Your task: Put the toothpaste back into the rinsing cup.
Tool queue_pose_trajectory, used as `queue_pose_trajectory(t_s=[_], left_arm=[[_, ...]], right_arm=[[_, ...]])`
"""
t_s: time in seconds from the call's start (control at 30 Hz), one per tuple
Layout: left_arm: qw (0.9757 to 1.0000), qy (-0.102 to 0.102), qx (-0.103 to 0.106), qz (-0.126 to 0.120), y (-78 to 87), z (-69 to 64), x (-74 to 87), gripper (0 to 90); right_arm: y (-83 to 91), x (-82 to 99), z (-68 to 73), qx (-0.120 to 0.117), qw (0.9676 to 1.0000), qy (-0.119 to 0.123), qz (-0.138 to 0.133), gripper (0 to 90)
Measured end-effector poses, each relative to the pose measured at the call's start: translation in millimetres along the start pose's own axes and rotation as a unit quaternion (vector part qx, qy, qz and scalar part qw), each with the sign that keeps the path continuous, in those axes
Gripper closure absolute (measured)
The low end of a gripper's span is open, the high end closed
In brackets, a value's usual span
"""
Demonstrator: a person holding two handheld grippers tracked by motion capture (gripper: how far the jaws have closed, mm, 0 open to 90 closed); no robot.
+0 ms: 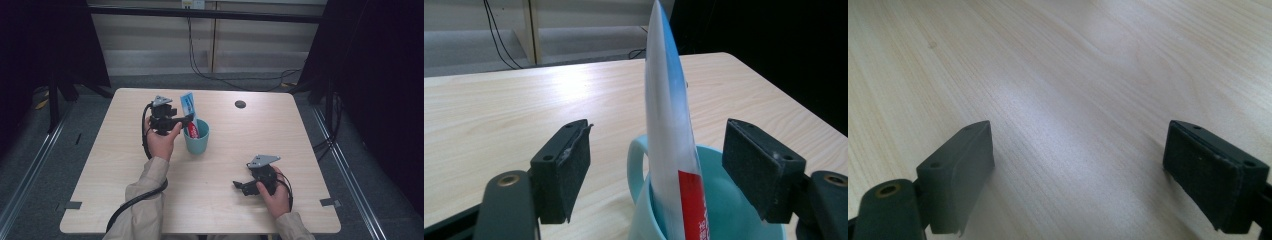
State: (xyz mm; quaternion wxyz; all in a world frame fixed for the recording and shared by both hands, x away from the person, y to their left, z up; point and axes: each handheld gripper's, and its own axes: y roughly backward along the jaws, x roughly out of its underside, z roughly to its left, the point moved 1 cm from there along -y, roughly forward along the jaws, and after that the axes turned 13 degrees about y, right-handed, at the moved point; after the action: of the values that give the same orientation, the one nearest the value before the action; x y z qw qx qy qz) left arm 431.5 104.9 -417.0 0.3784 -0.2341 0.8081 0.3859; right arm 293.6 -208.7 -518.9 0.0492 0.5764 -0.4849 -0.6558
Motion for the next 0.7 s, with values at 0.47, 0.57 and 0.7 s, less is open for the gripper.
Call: queue_pose_trajectory(t_s=[0.47, 0.57, 0.7], left_arm=[[1.0000, 0.000, 0.008, -0.001, 5.7, 3.6, 1.3, 20.0], [0.9999, 0.002, 0.011, 0.000, 6.6, 4.7, 1.7, 17.7], [0.9999, 0.002, 0.012, -0.001, 9.0, 6.0, 2.2, 17.5]], right_arm=[[0.0, 0.0, -0.1, 0.000, 1.0000, 0.001, 0.000, 12.4], [0.0, 0.0, -0.1, 0.000, 1.0000, 0.001, 0.000, 12.4], [0.0, 0.0, -0.1, 0.000, 1.0000, 0.001, 0.000, 12.4]])
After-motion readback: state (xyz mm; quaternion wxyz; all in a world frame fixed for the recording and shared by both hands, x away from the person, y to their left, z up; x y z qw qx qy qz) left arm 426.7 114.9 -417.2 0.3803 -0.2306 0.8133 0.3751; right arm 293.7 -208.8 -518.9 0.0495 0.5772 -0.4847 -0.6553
